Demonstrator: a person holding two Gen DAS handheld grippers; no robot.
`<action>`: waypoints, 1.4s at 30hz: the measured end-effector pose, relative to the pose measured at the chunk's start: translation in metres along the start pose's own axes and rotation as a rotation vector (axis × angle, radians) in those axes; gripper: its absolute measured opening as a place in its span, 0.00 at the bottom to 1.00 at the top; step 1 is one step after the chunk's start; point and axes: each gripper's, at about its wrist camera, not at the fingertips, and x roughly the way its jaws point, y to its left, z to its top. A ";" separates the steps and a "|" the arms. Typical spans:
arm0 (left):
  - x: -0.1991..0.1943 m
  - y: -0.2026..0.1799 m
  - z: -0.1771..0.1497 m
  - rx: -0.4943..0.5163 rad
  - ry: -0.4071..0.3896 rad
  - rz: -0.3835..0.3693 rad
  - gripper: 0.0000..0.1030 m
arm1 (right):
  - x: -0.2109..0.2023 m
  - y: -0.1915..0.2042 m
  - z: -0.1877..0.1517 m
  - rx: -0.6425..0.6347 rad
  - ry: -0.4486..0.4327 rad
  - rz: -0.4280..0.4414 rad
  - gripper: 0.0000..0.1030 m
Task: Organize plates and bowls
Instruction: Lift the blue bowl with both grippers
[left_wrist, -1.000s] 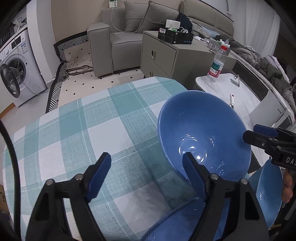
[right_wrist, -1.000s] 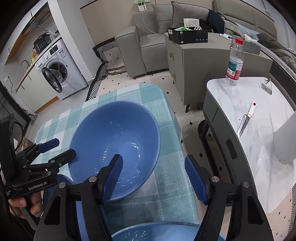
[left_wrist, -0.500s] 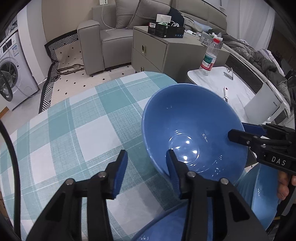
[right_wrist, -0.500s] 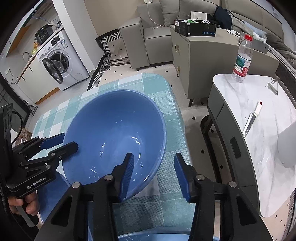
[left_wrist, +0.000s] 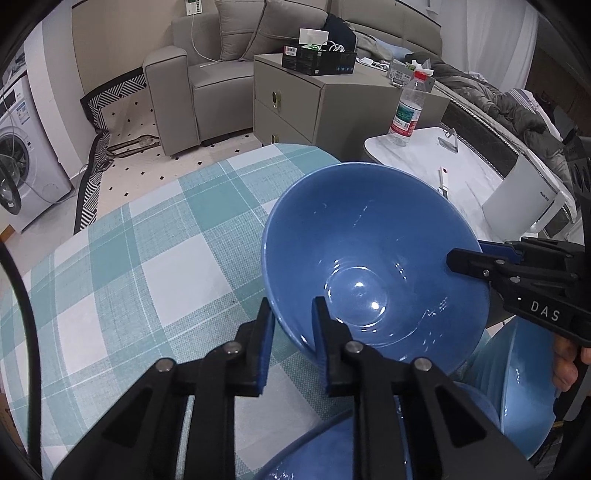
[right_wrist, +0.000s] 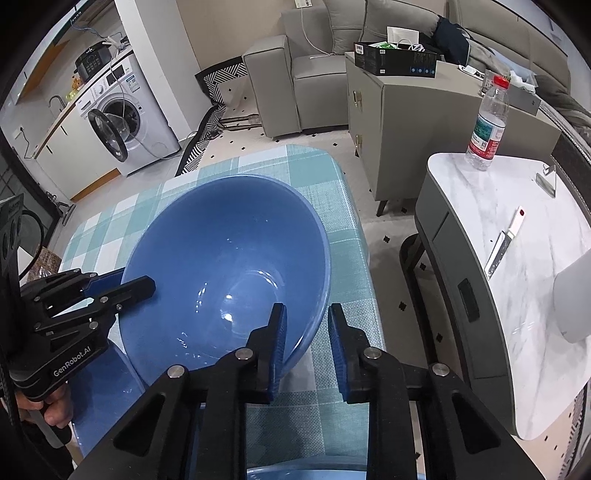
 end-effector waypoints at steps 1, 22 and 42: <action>0.000 -0.001 0.000 0.002 -0.002 -0.002 0.18 | 0.000 0.000 0.000 -0.001 -0.001 0.000 0.21; -0.005 -0.009 0.004 0.015 -0.041 0.009 0.16 | -0.010 0.000 -0.003 0.000 -0.051 -0.035 0.15; -0.038 -0.022 0.007 0.010 -0.136 0.002 0.16 | -0.062 0.002 -0.012 0.002 -0.172 -0.046 0.15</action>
